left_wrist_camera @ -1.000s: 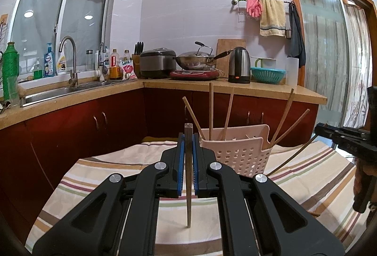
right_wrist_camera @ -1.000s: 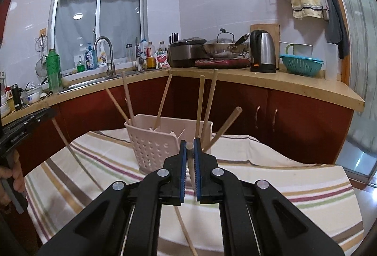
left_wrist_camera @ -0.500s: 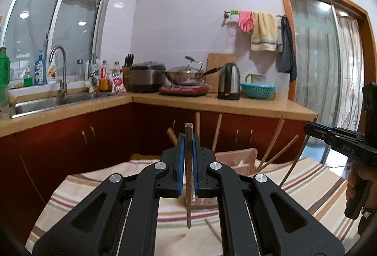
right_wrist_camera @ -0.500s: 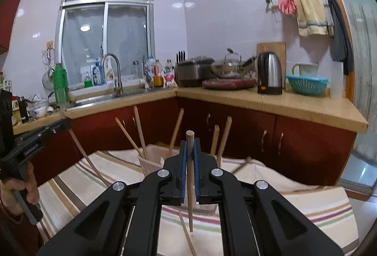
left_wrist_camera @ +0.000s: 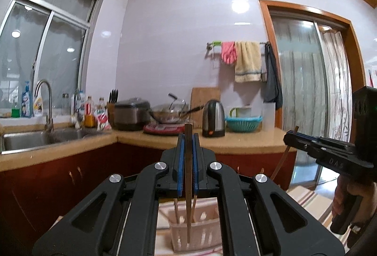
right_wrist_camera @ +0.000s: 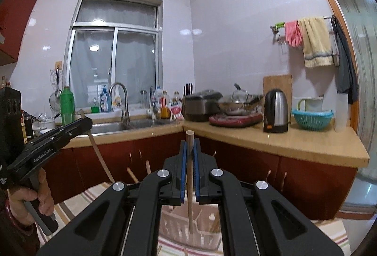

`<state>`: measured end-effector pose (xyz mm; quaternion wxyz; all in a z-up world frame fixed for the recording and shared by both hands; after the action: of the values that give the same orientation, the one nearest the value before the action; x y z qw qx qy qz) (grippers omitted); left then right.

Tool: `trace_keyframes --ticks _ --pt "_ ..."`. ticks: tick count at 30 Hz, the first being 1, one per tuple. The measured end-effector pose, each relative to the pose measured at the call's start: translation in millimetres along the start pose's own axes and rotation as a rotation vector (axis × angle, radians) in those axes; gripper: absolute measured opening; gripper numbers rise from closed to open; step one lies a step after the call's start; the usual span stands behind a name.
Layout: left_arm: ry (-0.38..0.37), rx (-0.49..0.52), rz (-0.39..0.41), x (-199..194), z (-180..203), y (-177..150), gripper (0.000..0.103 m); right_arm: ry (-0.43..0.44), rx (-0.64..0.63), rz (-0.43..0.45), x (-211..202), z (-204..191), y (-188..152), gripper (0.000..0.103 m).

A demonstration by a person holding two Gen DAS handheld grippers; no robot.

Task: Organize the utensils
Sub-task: 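Lift both held chopsticks and lower them into the beige caddy, then open both tools to release the chopsticks into the caddy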

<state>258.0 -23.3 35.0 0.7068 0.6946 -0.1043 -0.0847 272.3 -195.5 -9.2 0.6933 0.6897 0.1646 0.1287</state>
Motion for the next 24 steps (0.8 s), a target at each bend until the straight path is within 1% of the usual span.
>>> trace_keyframes --ticks 7,9,11,14,17,20,22,24 --pt "-0.004 0.022 0.065 30 10 17 0.007 -0.009 -0.013 0.041 20 8 14 0.006" --pt "0.0 0.022 0.08 41 10 20 0.007 -0.012 -0.012 0.041 28 11 13 0.006" --pt "-0.002 0.015 0.079 51 9 17 0.007 -0.014 -0.008 0.036 35 14 9 0.006" --pt "0.0 0.011 0.05 65 7 0 0.007 -0.016 -0.002 0.009 49 19 -5 0.006" --pt "-0.003 -0.001 0.004 79 4 -26 0.007 -0.011 0.018 -0.028 61 23 -24 0.006" --pt "-0.012 -0.021 -0.062 94 0 -59 0.007 -0.008 0.034 -0.069 73 26 -46 0.006" --pt "-0.019 -0.028 -0.103 100 -2 -75 0.007 -0.003 0.049 -0.105 80 27 -62 0.006" --pt "-0.006 -0.037 -0.138 105 -5 -91 0.008 -0.003 0.051 -0.129 84 27 -72 0.006"
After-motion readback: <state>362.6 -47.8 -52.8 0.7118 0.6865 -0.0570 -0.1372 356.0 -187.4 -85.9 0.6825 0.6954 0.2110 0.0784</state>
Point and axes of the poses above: each gripper's, at about its wrist camera, not at the fingertips, and x roughly the way its jaws point, z to its right, y to its top, the point moved 9 cm from there along x, roughly the way its jaws point, and after that the axes turned 2 degrees about -x, right-handed, at the moved point
